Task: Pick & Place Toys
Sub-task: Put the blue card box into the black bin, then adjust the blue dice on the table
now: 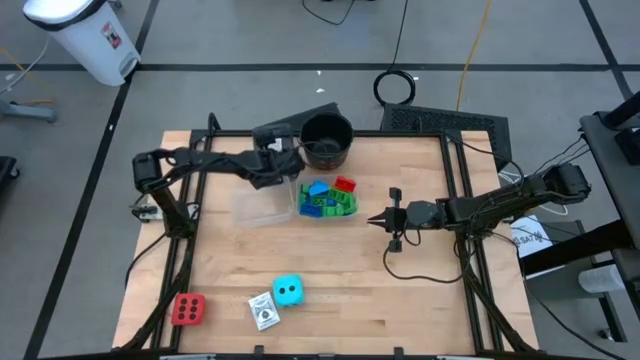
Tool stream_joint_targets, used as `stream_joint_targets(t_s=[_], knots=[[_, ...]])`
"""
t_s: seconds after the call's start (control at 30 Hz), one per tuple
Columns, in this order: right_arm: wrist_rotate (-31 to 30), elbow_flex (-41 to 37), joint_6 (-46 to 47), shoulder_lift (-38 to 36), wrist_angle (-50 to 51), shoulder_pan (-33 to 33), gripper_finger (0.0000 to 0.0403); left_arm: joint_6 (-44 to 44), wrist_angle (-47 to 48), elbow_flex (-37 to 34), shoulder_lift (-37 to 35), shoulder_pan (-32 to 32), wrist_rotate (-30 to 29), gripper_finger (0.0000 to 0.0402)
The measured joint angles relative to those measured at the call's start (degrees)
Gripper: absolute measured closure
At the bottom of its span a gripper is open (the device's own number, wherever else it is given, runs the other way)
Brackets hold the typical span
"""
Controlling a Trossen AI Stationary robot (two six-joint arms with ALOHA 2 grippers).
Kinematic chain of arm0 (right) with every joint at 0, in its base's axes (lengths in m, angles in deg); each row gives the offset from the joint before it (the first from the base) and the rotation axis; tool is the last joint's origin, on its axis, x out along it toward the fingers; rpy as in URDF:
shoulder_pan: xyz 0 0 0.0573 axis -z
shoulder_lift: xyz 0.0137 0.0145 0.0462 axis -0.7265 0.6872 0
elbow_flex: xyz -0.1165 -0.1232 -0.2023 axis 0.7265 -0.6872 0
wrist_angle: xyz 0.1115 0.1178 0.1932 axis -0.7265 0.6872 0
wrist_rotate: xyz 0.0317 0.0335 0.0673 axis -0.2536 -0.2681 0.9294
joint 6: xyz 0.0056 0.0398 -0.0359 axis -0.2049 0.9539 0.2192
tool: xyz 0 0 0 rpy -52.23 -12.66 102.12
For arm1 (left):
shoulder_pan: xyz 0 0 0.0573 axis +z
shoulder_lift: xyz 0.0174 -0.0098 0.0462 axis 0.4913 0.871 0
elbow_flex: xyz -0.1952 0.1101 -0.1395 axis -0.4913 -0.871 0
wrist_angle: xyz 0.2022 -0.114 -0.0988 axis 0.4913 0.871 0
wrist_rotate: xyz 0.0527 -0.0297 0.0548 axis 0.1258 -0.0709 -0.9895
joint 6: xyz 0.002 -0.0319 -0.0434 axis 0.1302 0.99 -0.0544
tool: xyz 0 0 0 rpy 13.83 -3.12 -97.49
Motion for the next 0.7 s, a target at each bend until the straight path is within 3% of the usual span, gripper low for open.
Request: stream_joint_targets(t_s=[0.23,0.53,0.6,0.7], knots=[[0.0,0.0,0.0,0.0,0.0,0.0,0.0402,1.8,1.0,0.0,-5.2,-2.7,0.0,0.0035],[0.0,0.0,0.4,0.0,0.0,0.0,0.0402,10.7,3.9,0.0,-17.7,-7.9,-0.1,0.0049],[0.0,0.0,1.3,0.0,0.0,0.0,0.0402,14.5,5.1,0.0,-20.7,-10.1,1.6,0.005],[0.1,0.0,1.5,0.0,0.0,-0.1,0.0402,21.1,6.0,0.0,-25.2,-13.7,9.1,0.005]])
